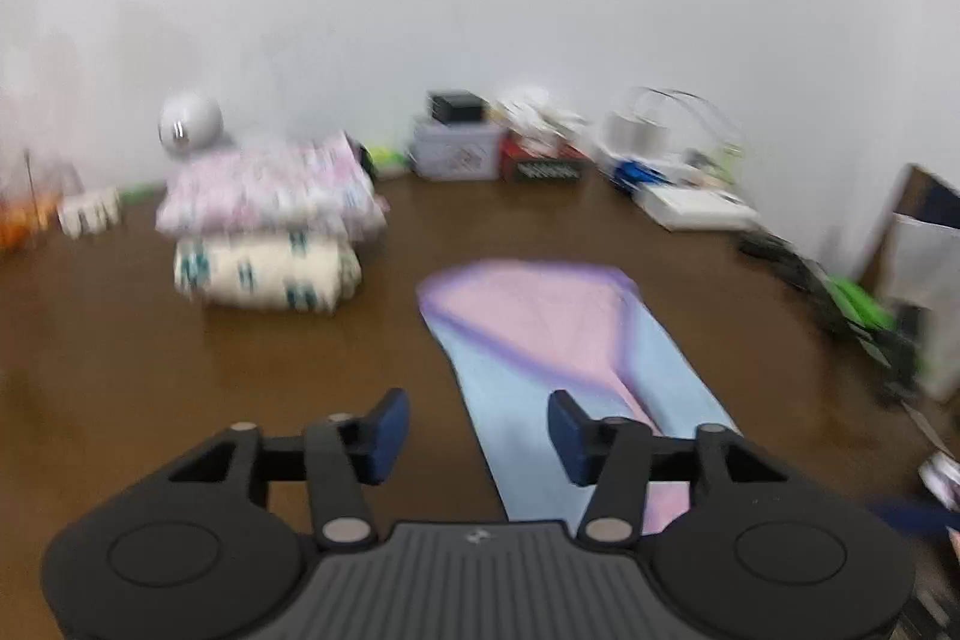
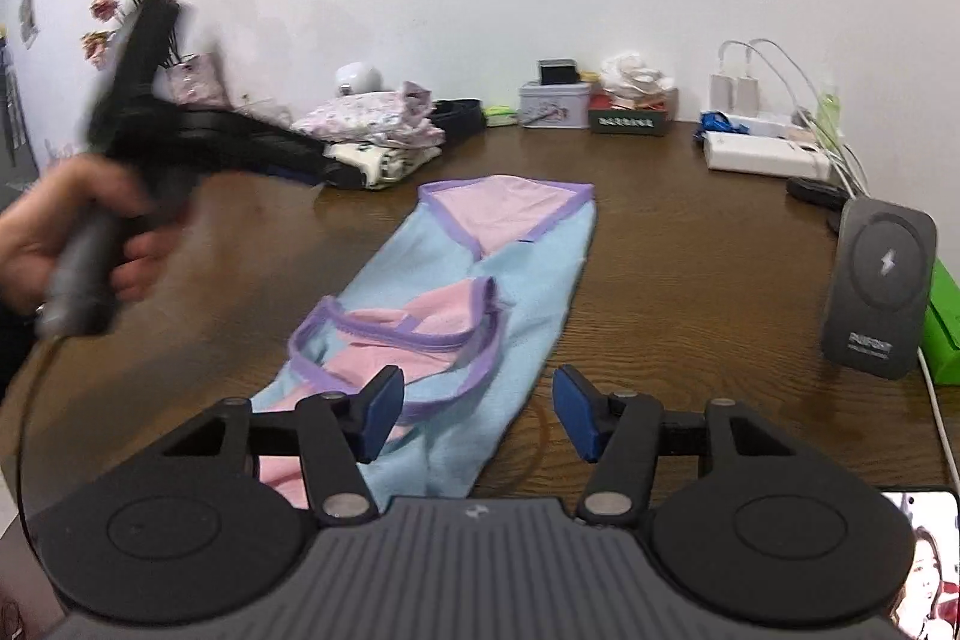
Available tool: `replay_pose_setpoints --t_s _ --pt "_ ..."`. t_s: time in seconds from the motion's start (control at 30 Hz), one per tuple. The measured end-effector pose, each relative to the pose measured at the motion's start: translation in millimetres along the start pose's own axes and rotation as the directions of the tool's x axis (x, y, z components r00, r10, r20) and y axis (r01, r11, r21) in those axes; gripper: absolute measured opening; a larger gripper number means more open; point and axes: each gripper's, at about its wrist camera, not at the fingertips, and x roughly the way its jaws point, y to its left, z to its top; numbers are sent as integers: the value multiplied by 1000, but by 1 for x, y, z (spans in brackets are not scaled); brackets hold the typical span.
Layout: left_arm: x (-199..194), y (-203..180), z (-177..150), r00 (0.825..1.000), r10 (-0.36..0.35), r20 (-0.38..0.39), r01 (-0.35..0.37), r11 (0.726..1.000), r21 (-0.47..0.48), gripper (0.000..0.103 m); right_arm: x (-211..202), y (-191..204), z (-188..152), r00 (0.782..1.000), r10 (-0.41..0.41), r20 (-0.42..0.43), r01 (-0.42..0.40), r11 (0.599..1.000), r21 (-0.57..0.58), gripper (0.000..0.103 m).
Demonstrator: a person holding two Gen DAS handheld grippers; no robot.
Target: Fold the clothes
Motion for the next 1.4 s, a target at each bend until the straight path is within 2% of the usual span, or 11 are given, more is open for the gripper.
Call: replay_pose_setpoints --t_s 0.33,0.4,0.47,0.7,0.87,0.9,0.93,1.03,1.17,1.3,1.4 --pt "-40 -68 -92 986 -167 -23 169 982 89 57 7 6 -19 995 75 -59 -72 996 44 50" --pt "-31 -73 -92 990 -134 -33 137 987 81 47 14 3 -20 991 111 -78 -105 992 73 40" --pt "-23 -68 -92 992 -112 -66 113 994 10 19 21 2 -23 988 118 -99 -109 989 96 22" --pt "-46 -67 -117 985 -161 -65 159 986 -40 14 -5 15 -41 985 109 -137 -103 994 48 16" --pt "-68 -66 -116 976 -215 -28 214 977 -22 59 -46 17 -50 987 109 -115 -110 994 -7 49" --pt "-63 -66 -112 979 -200 -27 199 980 -24 58 -47 15 -49 987 125 -105 -126 992 -2 49" --pt "-57 -65 -107 983 -182 -29 181 983 -27 53 -47 14 -49 985 144 -96 -144 990 5 49" --pt "-36 -62 -95 986 -167 -27 166 985 -54 0 -25 14 -48 979 165 -123 -162 986 31 26" --pt "-30 -59 -90 994 -96 58 100 993 -67 0 -22 16 -50 988 131 -87 -126 990 60 5" --pt "-34 -45 -91 995 -89 41 94 983 -159 3 -42 7 -53 996 62 -65 -53 990 131 4" --pt "-47 -50 -92 982 -190 -1 188 975 -118 33 -50 8 -59 995 65 -78 -56 993 108 15"
